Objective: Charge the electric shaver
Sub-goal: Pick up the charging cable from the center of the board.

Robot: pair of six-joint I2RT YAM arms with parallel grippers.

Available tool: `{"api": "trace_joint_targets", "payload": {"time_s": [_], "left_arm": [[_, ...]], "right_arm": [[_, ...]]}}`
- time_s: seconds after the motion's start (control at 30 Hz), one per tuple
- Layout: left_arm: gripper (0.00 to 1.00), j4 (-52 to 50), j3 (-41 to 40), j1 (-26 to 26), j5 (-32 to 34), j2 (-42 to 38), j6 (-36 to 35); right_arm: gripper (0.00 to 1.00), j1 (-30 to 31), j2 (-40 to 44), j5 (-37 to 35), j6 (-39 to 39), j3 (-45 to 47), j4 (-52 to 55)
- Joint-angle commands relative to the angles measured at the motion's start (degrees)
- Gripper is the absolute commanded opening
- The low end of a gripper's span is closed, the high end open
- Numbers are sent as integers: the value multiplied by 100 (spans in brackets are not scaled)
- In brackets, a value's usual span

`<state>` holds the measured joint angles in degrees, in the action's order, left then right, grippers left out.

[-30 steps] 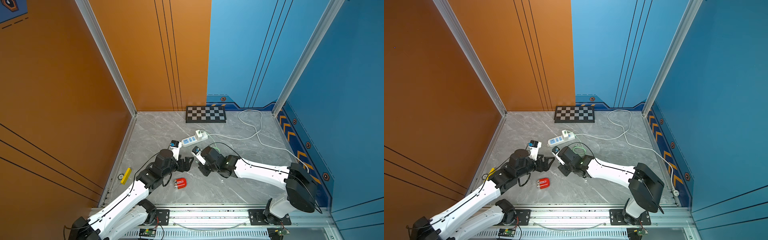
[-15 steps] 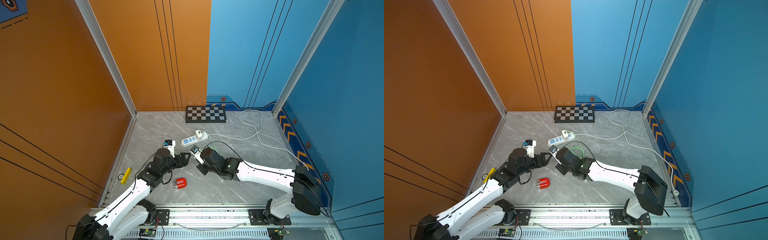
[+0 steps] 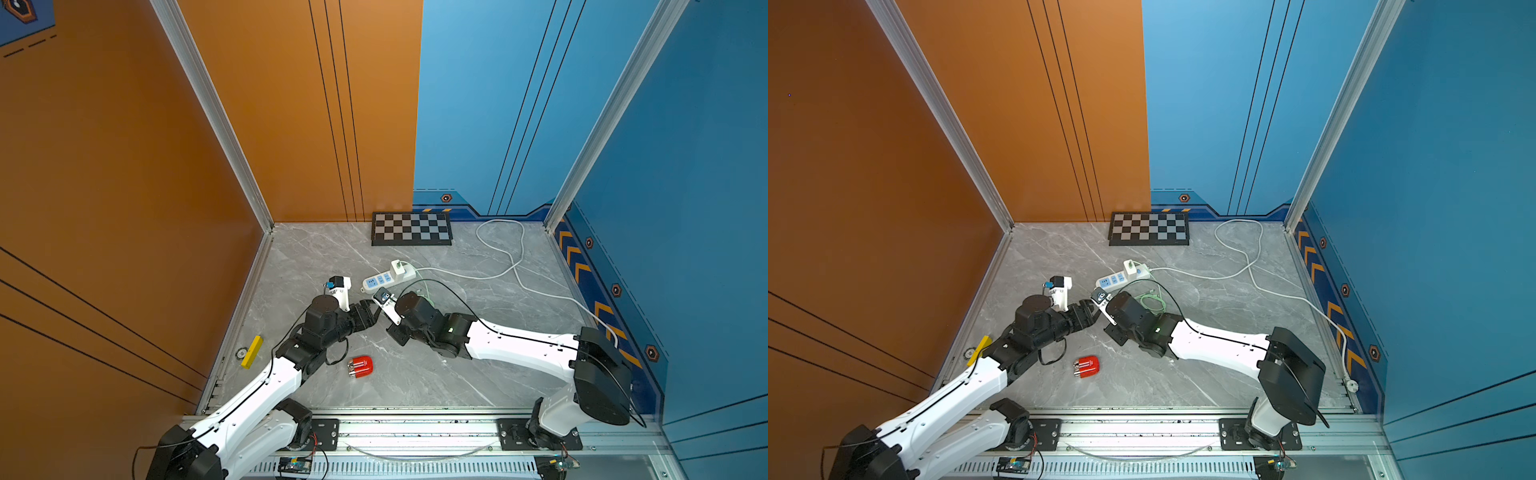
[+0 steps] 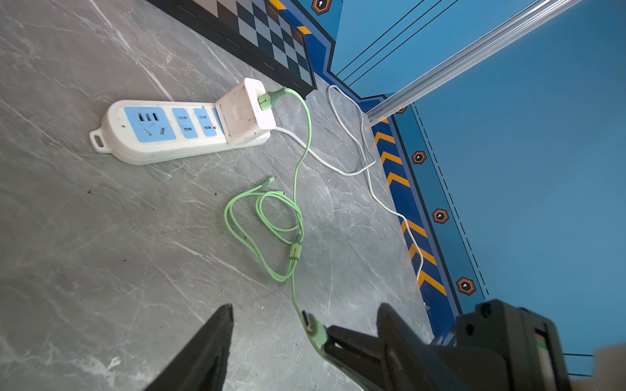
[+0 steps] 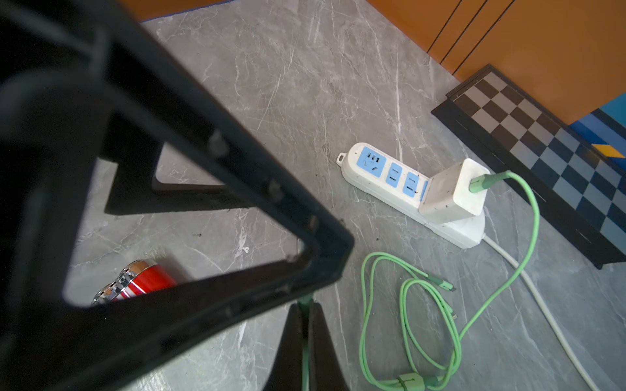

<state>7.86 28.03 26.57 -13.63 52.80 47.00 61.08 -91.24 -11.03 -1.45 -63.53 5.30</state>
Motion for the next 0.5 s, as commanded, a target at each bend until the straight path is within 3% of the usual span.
{"api": "trace_joint_targets", "payload": {"time_s": [0.0,0.33,0.47], "left_arm": [[63,137,-114,-4,-98,-68,80],[49,257,-125,-9,-90,38,130],[37,269,-95,-16,-131,45,127]], "right_arm": [[0,69,-53,-123,-151,-219,-160],[0,196,-72,-229,-206,-397,-264],[0,229,-134,-250,-215,-431,-233]]}}
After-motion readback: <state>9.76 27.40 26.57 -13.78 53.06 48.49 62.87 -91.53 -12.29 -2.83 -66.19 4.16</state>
